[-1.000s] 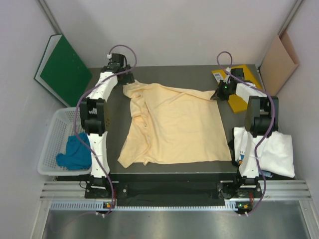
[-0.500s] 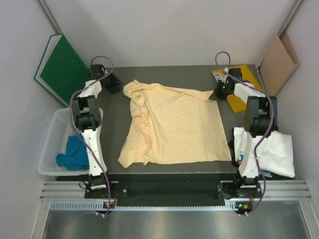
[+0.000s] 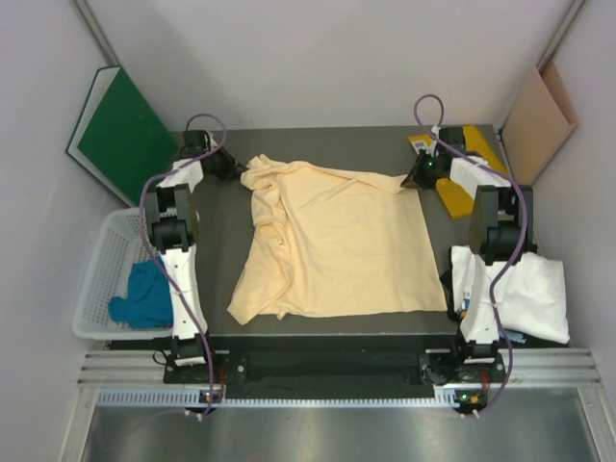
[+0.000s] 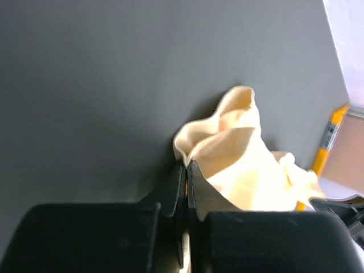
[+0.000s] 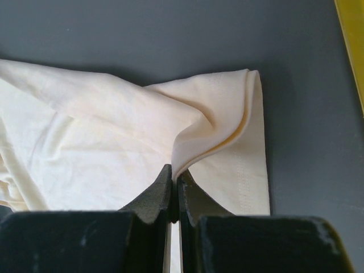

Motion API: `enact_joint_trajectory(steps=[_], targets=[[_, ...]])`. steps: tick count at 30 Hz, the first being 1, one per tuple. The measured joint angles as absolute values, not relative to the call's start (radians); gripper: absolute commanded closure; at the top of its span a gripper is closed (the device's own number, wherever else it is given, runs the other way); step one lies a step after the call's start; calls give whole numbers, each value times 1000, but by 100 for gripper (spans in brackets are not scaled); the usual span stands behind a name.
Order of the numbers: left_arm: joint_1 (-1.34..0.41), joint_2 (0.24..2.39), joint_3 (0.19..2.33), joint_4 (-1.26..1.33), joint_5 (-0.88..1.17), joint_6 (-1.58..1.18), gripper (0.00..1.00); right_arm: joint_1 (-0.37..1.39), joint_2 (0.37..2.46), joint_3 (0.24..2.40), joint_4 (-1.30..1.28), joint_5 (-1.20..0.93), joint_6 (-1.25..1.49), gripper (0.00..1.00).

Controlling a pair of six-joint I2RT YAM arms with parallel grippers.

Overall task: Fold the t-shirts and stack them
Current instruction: Flatten the tshirt out

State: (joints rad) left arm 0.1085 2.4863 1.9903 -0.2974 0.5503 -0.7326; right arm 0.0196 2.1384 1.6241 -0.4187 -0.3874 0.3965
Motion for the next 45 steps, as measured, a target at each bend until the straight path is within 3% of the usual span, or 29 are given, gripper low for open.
enact_joint_trajectory(steps=[13,18,28,33,45], targets=[[125,2378,2108,-384,402,-706,100,20,2130,1688,-445,-376,395,100],[142,2325,2287,-370,414,-733,100,20,2128,1851,-464,-371,397,100],[141,2189,2304,-384,474,-763,100,20,1993,1934,-484,-367,393,100],[141,2005,2274,-448,461,-713,100,20,1765,1932,-524,-322,338,100],[128,1256,2201,-564,308,-474,100,20,965,1793,-442,-216,217,100]])
